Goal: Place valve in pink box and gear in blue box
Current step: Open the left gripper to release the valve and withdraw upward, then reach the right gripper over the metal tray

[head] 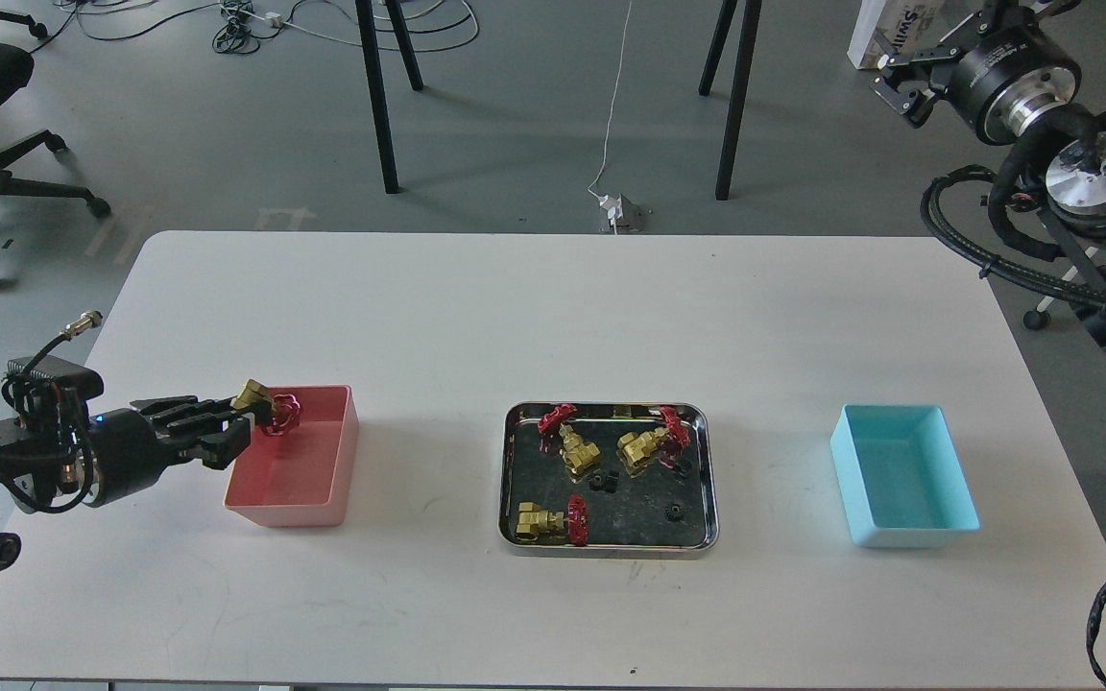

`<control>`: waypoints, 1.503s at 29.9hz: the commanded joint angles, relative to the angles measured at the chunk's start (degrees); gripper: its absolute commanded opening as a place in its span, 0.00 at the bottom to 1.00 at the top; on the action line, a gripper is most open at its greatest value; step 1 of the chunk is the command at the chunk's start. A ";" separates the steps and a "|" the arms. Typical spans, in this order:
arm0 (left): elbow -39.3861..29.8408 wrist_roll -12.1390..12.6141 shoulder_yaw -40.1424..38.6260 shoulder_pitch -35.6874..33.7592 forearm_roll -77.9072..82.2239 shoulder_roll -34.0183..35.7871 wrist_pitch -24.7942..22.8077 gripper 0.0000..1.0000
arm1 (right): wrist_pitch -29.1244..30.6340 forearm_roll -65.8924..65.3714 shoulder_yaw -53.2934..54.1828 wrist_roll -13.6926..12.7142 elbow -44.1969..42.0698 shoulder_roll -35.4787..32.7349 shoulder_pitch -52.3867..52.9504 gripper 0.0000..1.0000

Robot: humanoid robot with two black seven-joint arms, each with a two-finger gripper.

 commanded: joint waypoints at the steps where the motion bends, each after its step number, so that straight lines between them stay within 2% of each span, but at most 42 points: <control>1: -0.23 0.00 0.18 0.41 0.06 -0.03 0.00 0.28 | 0.00 -0.08 0.00 0.00 -0.01 0.00 -0.19 1.00; 8: -1.81 0.00 0.27 0.41 0.15 -0.03 0.00 0.34 | 0.00 -0.08 0.00 0.00 -0.01 0.00 -0.54 1.00; 15: -1.99 0.00 0.10 0.24 0.06 -0.12 -0.17 0.57 | 0.00 0.00 -0.09 0.00 0.08 0.00 -0.72 1.00; 19: -4.44 0.00 -0.43 -0.55 -0.29 0.32 -0.35 0.58 | 0.00 -0.08 -0.70 0.00 1.21 -0.08 -0.72 1.00; 22: -7.78 0.00 -6.12 -0.55 -1.17 1.11 -1.92 0.58 | 0.00 -1.49 -1.32 -0.09 7.09 -0.26 -1.25 1.00; 25: -13.30 0.00 -16.65 0.41 -6.68 2.95 -7.18 0.58 | 0.09 -11.46 -7.53 0.00 15.17 -3.06 -0.81 1.00; 27: -17.09 0.00 -22.73 1.03 -14.84 3.31 -12.45 0.58 | 0.17 -22.44 -14.03 0.00 19.14 -5.09 0.76 1.00; 30: -20.88 0.00 -32.39 1.12 -30.57 2.26 -21.68 0.61 | 2.01 -39.59 -29.31 0.09 21.78 -6.06 6.82 1.00; 32: -21.15 0.00 -39.33 1.12 -39.89 -0.80 -28.18 0.62 | 4.47 -46.73 -40.38 0.44 22.49 -6.32 11.82 1.00; 35: -19.92 0.00 -48.83 1.38 -52.19 -5.64 -39.33 0.64 | 9.12 -50.43 -53.49 0.44 27.92 -7.11 20.96 1.00; 37: -17.56 0.00 -52.79 1.38 -59.41 -9.15 -44.96 0.67 | 12.55 -54.73 -61.66 0.44 30.48 -6.51 26.84 1.00; 39: -15.01 0.00 -54.91 1.47 -64.52 -12.75 -44.96 0.68 | 16.06 -59.74 -69.83 0.44 31.28 -4.58 32.12 1.00; 41: -13.33 0.00 -55.54 1.47 -66.99 -15.84 -44.96 0.70 | 19.23 -62.39 -76.70 0.44 31.63 0.77 35.48 1.00; 45: -13.50 0.00 -55.45 3.83 -67.35 -18.39 -44.96 0.74 | 20.91 -64.76 -83.49 0.09 35.22 6.24 37.60 0.96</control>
